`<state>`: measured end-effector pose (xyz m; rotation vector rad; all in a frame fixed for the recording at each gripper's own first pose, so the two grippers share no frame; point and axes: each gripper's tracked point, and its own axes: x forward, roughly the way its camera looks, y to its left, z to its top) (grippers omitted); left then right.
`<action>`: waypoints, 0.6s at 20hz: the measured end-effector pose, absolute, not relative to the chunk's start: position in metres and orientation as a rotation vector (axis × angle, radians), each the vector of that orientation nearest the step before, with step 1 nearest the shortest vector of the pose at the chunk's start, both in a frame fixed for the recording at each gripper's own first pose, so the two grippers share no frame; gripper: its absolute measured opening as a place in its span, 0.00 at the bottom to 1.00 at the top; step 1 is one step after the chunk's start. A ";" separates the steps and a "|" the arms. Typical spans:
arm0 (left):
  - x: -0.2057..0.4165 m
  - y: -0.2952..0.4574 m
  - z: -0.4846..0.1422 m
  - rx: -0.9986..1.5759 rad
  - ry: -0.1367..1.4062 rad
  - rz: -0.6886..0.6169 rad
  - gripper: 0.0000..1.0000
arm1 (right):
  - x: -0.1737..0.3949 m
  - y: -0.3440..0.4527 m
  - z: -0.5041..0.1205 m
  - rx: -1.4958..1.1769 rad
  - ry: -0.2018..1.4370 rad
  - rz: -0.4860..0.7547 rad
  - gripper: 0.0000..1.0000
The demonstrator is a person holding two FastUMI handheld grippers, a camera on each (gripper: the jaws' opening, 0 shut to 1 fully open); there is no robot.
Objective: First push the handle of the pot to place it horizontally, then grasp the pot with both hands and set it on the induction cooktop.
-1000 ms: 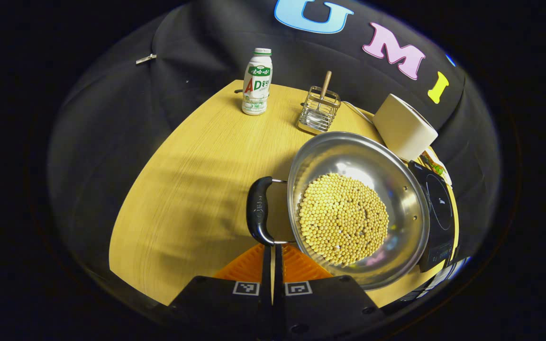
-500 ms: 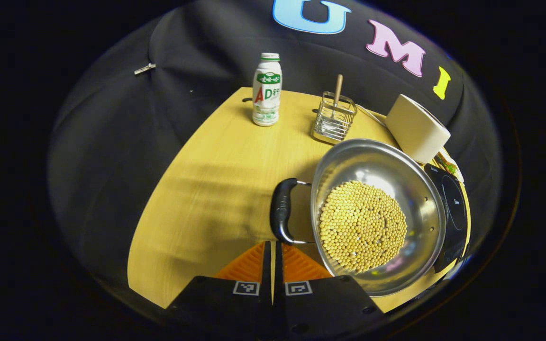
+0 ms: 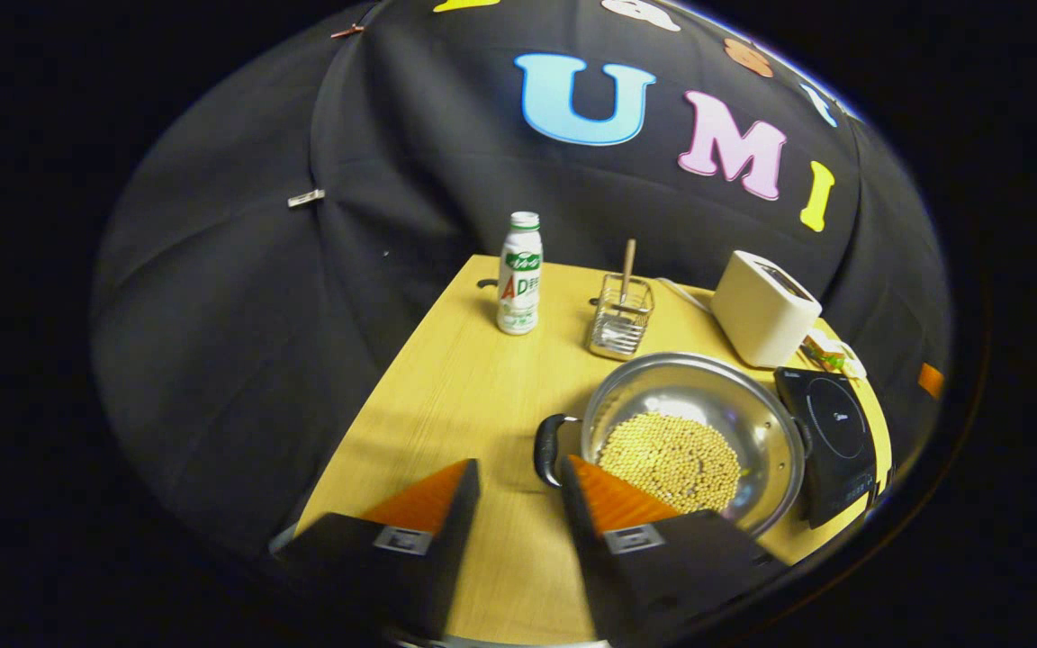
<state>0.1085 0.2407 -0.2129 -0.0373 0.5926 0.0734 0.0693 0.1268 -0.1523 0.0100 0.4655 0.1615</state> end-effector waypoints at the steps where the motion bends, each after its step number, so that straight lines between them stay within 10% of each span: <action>1: 0.108 0.236 -0.210 -0.052 0.584 0.053 0.78 | 0.071 0.137 -0.158 0.018 0.479 0.179 0.98; 2: 0.113 0.232 -0.215 -0.073 0.582 0.042 0.98 | 0.075 0.149 -0.163 0.021 0.491 0.198 0.98; 12: 0.161 0.226 -0.262 -0.153 0.650 -0.065 0.95 | 0.090 0.237 -0.266 0.062 0.720 0.271 0.99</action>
